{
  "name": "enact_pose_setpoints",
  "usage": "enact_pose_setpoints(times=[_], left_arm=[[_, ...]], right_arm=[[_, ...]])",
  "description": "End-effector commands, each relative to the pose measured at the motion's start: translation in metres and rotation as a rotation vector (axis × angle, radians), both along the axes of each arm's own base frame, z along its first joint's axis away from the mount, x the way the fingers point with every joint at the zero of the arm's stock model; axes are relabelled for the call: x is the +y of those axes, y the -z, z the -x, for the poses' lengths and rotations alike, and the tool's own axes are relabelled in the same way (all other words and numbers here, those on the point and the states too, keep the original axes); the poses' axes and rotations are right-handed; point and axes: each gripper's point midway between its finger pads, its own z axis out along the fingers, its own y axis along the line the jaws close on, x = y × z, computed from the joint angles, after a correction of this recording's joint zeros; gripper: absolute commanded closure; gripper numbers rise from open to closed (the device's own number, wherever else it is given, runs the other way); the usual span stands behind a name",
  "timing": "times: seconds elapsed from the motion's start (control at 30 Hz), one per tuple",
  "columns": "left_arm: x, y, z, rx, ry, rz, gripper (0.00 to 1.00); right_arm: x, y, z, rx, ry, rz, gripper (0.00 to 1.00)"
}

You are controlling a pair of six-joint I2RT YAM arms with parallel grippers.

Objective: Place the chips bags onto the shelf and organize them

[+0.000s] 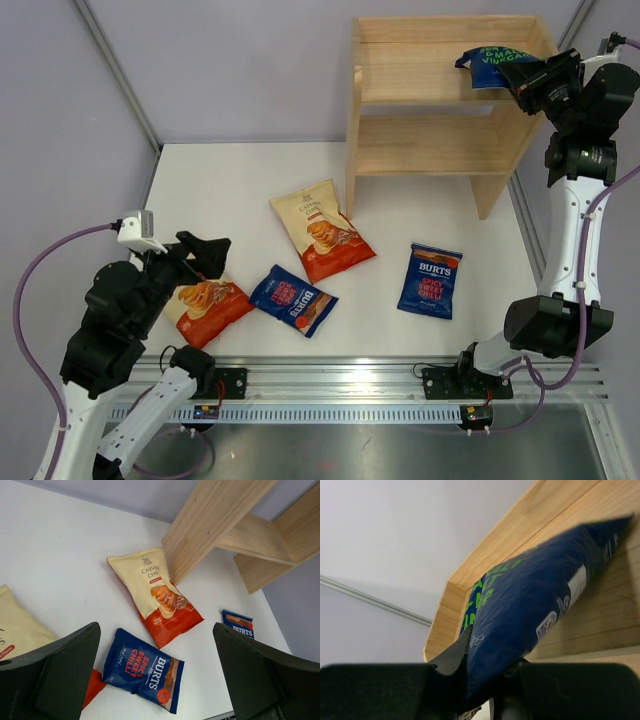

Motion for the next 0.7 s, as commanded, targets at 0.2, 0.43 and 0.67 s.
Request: enact_pose_setpoints(times=[0.2, 0.43, 0.67], left_arm=[[0.003, 0.029, -0.014, 0.034, -0.014, -0.111, 0.01], [0.001, 0.045, -0.020, 0.063, -0.015, -0.130, 0.01], [-0.002, 0.066, -0.024, 0.102, -0.008, -0.148, 0.01]], right_arm=[[-0.031, 0.026, -0.020, 0.091, 0.142, -0.073, 0.84], [-0.049, 0.059, -0.039, 0.238, 0.205, -0.138, 0.80], [-0.074, 0.068, -0.047, 0.304, 0.276, -0.178, 0.74]])
